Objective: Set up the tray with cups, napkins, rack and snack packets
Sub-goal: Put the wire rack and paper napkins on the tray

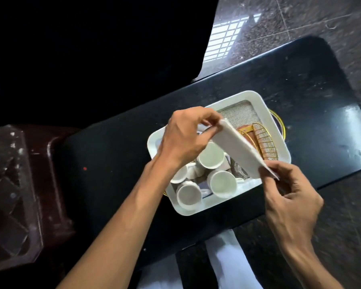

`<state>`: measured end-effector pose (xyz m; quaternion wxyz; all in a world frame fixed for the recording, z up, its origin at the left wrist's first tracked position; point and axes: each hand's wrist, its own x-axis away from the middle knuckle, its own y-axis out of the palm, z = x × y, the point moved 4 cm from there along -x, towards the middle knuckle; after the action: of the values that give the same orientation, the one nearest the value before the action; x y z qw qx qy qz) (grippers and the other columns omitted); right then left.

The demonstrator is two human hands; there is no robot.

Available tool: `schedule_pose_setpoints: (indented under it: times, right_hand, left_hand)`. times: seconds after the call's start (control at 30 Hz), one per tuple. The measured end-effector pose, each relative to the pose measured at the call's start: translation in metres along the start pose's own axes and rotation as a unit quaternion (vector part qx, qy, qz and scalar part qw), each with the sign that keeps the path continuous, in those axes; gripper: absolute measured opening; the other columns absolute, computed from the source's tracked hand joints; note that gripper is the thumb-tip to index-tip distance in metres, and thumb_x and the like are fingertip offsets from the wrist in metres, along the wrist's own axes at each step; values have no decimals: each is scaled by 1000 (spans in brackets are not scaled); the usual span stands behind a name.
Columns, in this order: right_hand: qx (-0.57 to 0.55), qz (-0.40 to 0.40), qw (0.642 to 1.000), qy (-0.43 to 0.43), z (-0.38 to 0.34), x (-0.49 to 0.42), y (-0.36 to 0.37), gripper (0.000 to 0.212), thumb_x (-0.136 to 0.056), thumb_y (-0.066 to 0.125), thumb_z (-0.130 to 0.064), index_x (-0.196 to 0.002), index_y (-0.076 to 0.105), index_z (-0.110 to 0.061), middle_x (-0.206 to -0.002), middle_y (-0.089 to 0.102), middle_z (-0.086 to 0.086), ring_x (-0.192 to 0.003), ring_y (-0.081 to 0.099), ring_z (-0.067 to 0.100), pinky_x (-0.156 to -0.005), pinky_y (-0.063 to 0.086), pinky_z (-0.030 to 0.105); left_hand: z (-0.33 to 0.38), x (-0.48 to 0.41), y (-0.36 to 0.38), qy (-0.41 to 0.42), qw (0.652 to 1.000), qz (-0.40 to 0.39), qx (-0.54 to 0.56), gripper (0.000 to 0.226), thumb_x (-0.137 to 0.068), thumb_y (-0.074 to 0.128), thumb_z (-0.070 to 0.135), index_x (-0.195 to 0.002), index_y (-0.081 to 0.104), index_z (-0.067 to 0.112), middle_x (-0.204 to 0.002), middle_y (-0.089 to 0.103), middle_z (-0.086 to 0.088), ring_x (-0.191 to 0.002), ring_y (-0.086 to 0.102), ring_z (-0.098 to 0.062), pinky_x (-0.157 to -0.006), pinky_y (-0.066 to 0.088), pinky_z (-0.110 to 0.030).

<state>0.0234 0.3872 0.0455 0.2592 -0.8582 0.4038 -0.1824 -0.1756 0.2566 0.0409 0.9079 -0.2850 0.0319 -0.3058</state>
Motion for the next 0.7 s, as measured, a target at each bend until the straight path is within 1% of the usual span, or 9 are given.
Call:
schedule_pose_setpoints:
  times: [0.07, 0.13, 0.2, 0.3, 0.37, 0.43, 0.53, 0.57, 0.7]
  right_hand:
    - [17, 42, 999, -17, 8, -7, -13, 21, -90, 70, -10, -105, 72, -24, -101, 73, -5, -93, 70, 10, -81, 56, 20]
    - [36, 72, 996, -38, 15, -13, -24, 17, -91, 70, -13, -105, 72, -24, -101, 70, -7, -92, 68, 10, -80, 54, 19]
    - [64, 94, 992, -56, 24, -17, -30, 15, -92, 70, -16, -105, 74, -20, -101, 69, -5, -92, 64, 13, -79, 54, 25]
    - [119, 115, 984, -70, 42, -19, -32, 15, -91, 70, -18, -105, 75, -16, -97, 70, 1, -88, 57, 18, -72, 51, 34]
    - [132, 104, 983, -72, 54, -21, -27, 17, -89, 71, -13, -106, 75, -12, -97, 71, 3, -84, 59, 19, -72, 52, 34]
    - [128, 81, 986, -75, 65, -24, -20, 19, -88, 73, -8, -107, 74, -10, -98, 71, 3, -81, 63, 22, -71, 56, 40]
    - [140, 51, 984, -98, 75, -25, -8, 20, -88, 74, -8, -107, 73, -9, -99, 72, 5, -83, 65, 20, -72, 58, 43]
    - [145, 44, 983, -105, 78, -25, -4, 20, -88, 74, -9, -108, 73, -9, -100, 72, 5, -84, 66, 20, -73, 58, 43]
    - [169, 23, 979, -112, 85, -27, 7, 23, -86, 76, -10, -109, 72, -9, -102, 73, 5, -80, 68, 20, -71, 59, 42]
  left_hand:
    - [18, -16, 19, 44, 999, -4, -12, 10, -87, 76, 20, -95, 78, 15, -90, 79, 2, -84, 73, -13, -76, 58, -31]
    - [31, -28, 37, 75, 997, -1, -22, 10, -87, 75, 19, -95, 78, 15, -91, 80, 0, -84, 74, -15, -73, 60, -34]
    - [37, -37, 53, 93, 995, 3, -27, 10, -87, 75, 15, -95, 78, 13, -92, 80, -3, -83, 75, -17, -72, 61, -35]
    - [36, -46, 76, 87, 996, -2, -33, 11, -87, 73, 10, -97, 78, 8, -95, 79, -7, -84, 75, -25, -72, 60, -39]
    - [31, -50, 89, 75, 996, -19, -51, 12, -88, 72, 9, -98, 78, 8, -96, 79, -8, -86, 74, -27, -73, 60, -41]
    - [24, -52, 100, 71, 993, -40, -87, 11, -90, 72, 10, -100, 77, 10, -96, 79, -8, -87, 74, -25, -73, 60, -40]
    - [14, -54, 108, 66, 988, -62, -125, 9, -91, 71, 10, -99, 76, 10, -96, 79, -8, -85, 73, -23, -66, 54, -25]
    - [12, -55, 110, 61, 988, -65, -129, 8, -92, 70, 10, -98, 76, 10, -95, 79, -9, -84, 73, -23, -64, 51, -23]
    - [0, -56, 116, 33, 984, -91, -150, 11, -95, 64, 10, -100, 73, 9, -96, 77, -11, -85, 72, -25, -71, 61, -41]
